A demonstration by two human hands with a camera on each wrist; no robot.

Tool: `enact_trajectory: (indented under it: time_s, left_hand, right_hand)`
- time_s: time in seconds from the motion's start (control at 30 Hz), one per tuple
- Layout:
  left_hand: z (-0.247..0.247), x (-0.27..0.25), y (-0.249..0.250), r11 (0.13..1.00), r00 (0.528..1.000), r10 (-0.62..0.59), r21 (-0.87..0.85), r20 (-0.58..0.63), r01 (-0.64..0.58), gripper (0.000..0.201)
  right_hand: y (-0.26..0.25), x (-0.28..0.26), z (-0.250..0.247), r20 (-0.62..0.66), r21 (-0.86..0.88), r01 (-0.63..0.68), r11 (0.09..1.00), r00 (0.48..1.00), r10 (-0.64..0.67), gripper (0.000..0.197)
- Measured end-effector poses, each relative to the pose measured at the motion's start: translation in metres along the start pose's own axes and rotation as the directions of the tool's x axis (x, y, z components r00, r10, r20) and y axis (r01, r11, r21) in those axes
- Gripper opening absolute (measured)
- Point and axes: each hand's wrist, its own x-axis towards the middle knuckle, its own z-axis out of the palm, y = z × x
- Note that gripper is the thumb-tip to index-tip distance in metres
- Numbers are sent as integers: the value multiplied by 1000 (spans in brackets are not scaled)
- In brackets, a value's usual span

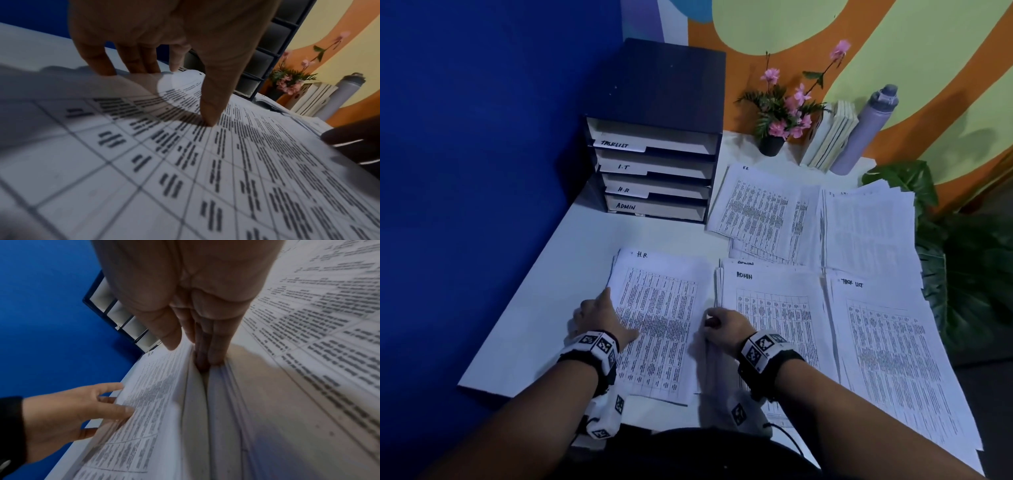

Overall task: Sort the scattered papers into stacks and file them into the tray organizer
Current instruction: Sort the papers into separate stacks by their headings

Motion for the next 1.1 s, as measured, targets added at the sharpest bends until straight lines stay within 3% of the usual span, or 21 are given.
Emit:
enact_trajectory:
  time_s: [0.07, 0.17, 0.27, 0.47, 0.57, 0.6, 0.67, 0.77, 0.83, 0.97, 1.1]
  left_hand:
    - [-3, -4, 1, 999, 998, 28, -31, -61, -30, 101]
    - [-9, -7, 6, 973, 989, 74, -206, -132, -100, 52]
    - [-16, -7, 8, 933, 994, 70, -347, -82, -94, 34]
    - [-30, -8, 4, 791, 994, 89, -602, -62, -109, 27]
    - [-35, -12, 6, 692, 996, 74, -716, -56, -92, 25]
    - [-35, -13, 8, 669, 996, 72, -738, -58, -91, 23]
    - [-36, -13, 12, 638, 995, 61, -764, -77, -98, 19]
    - [-35, -8, 14, 663, 994, 60, -741, -86, -104, 24]
    - [-35, -4, 13, 686, 995, 39, -722, -88, -90, 24]
    - [-35, -2, 12, 685, 993, -8, -724, -116, -79, 24]
    - [-38, -2, 14, 690, 993, -24, -721, -118, -69, 23]
  right_hand:
    - [-1, 5, 1, -6, -7, 6, 1000, 1000, -6, 5]
    - [0, 9, 1, -34, -19, 6, 1000, 999, -7, 23]
    - [2, 12, 1, -54, 1, -16, 1000, 998, 16, 25]
    - [0, 20, -15, -105, 144, -27, 989, 994, 43, 18]
    - [1, 26, -27, -150, 326, -59, 943, 982, 114, 46]
    - [2, 28, -30, -174, 363, -61, 930, 976, 132, 47]
    - [1, 29, -37, -233, 357, -42, 933, 963, 133, 25]
    - [4, 35, -46, -298, 356, -30, 934, 944, 144, 33]
    - [8, 36, -49, -318, 392, -42, 919, 931, 178, 27]
    - [21, 35, -54, -316, 448, -85, 890, 916, 247, 24]
    - [31, 34, -55, -305, 481, -103, 871, 912, 276, 36]
